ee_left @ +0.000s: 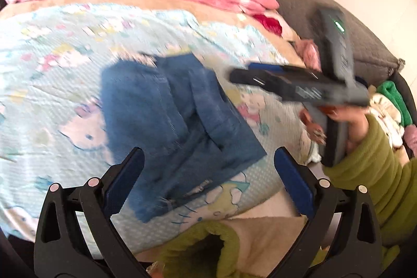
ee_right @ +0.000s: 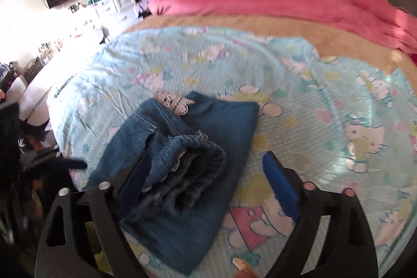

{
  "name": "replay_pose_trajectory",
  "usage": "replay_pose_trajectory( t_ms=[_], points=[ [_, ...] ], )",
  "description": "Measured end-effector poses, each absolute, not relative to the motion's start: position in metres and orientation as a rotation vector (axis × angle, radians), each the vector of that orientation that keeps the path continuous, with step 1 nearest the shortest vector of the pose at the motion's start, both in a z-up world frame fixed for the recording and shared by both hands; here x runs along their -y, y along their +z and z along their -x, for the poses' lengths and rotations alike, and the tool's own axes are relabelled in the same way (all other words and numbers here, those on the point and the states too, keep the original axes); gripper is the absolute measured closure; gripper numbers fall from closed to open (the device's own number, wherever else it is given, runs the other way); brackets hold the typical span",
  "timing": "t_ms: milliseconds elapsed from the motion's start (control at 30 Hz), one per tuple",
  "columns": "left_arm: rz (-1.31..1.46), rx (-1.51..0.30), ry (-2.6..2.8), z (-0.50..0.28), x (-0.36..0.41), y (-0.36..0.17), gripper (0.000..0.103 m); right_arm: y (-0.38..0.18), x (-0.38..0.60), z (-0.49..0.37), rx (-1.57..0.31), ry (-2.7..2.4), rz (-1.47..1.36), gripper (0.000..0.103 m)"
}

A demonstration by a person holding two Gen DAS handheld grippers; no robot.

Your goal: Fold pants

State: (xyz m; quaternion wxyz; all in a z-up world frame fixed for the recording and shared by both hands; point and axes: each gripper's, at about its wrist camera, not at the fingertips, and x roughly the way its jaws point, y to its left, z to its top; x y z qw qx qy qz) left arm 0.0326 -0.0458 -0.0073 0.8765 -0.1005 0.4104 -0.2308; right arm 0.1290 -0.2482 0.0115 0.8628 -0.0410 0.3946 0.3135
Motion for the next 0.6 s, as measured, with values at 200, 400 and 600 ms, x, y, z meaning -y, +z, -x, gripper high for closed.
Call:
replay_pose_trajectory(
  t_ms=[200,400,600],
  points=[
    [0.209,-0.839,-0.413,-0.04,0.032,0.004,0.01,0.032,0.271,-0.097,-0.734,0.632,0.132,0.009],
    [0.186,-0.854,-0.356,-0.045,0.027,0.005,0.01,0.042,0.27,-0.059,-0.664,0.702,0.213,0.009],
    [0.168,-0.897,-0.295,-0.064,0.017,-0.002,0.01,0.029,0.242,-0.027,-0.669,0.856,0.291,0.009]
  ],
)
